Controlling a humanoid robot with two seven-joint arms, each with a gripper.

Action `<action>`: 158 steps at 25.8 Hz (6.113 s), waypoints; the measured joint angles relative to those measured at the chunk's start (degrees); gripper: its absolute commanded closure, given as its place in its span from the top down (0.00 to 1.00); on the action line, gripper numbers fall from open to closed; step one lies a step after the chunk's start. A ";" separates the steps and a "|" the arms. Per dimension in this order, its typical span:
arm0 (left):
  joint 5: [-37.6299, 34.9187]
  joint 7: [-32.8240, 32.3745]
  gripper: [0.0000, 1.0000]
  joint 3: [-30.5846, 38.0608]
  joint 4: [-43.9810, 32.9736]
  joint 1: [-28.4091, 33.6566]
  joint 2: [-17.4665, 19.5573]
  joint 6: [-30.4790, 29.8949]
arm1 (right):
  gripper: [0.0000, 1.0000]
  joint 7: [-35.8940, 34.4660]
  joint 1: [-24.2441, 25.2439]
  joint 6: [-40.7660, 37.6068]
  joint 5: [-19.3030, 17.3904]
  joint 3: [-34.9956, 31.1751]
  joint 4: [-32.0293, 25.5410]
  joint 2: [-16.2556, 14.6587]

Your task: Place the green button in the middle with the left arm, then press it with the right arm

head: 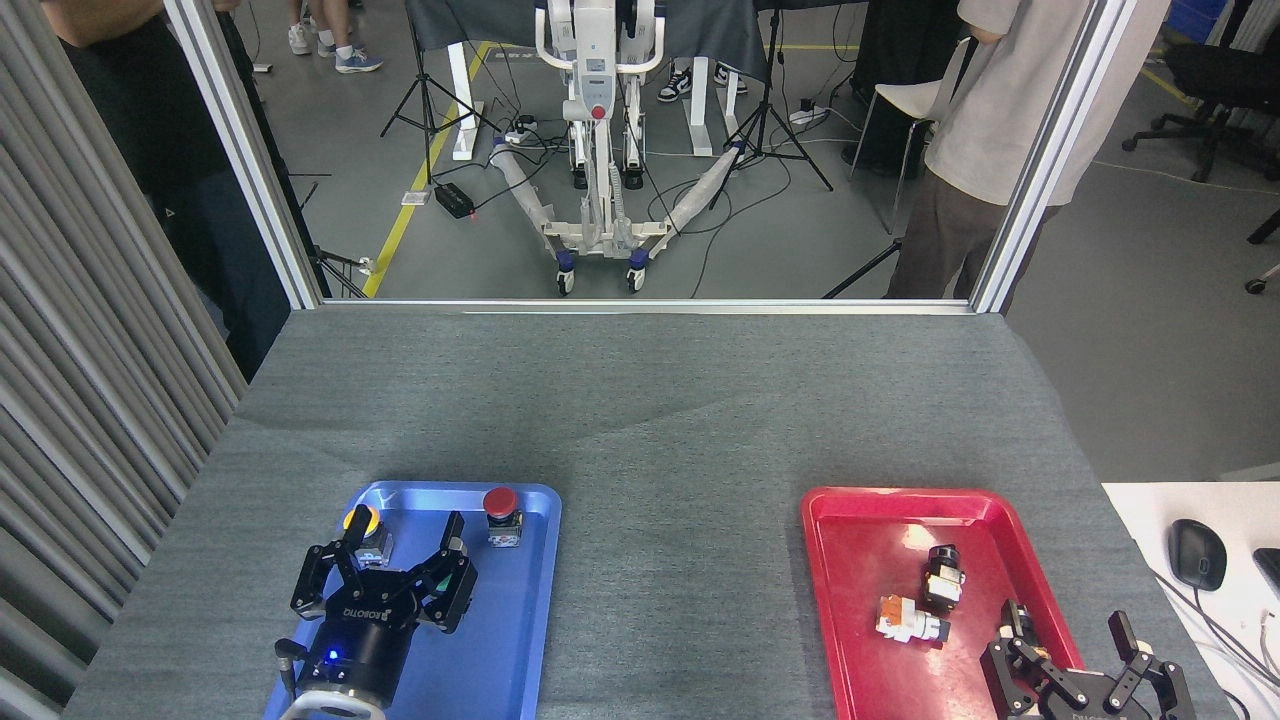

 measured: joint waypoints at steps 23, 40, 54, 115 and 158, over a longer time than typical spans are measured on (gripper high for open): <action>0.65 -0.48 1.00 -0.10 -5.28 1.13 -1.65 0.47 | 1.00 -0.16 0.15 0.00 -0.07 0.04 0.01 0.62; 0.08 -1.04 1.00 -0.15 -5.48 0.79 -1.26 0.35 | 1.00 -0.20 0.01 0.02 -0.20 0.05 0.38 0.62; -0.03 -1.19 1.00 -0.18 -5.69 0.64 -1.41 0.12 | 1.00 -0.12 -0.28 -3.68 -0.22 0.24 0.48 1.07; -0.19 -1.48 1.00 -0.55 0.44 3.78 -0.85 -1.34 | 1.00 2.27 -1.28 -3.48 0.58 0.84 0.15 3.86; -0.39 -1.23 1.00 -2.11 14.16 1.16 -0.92 -2.41 | 1.00 2.04 -1.24 -3.49 0.58 0.84 0.11 3.75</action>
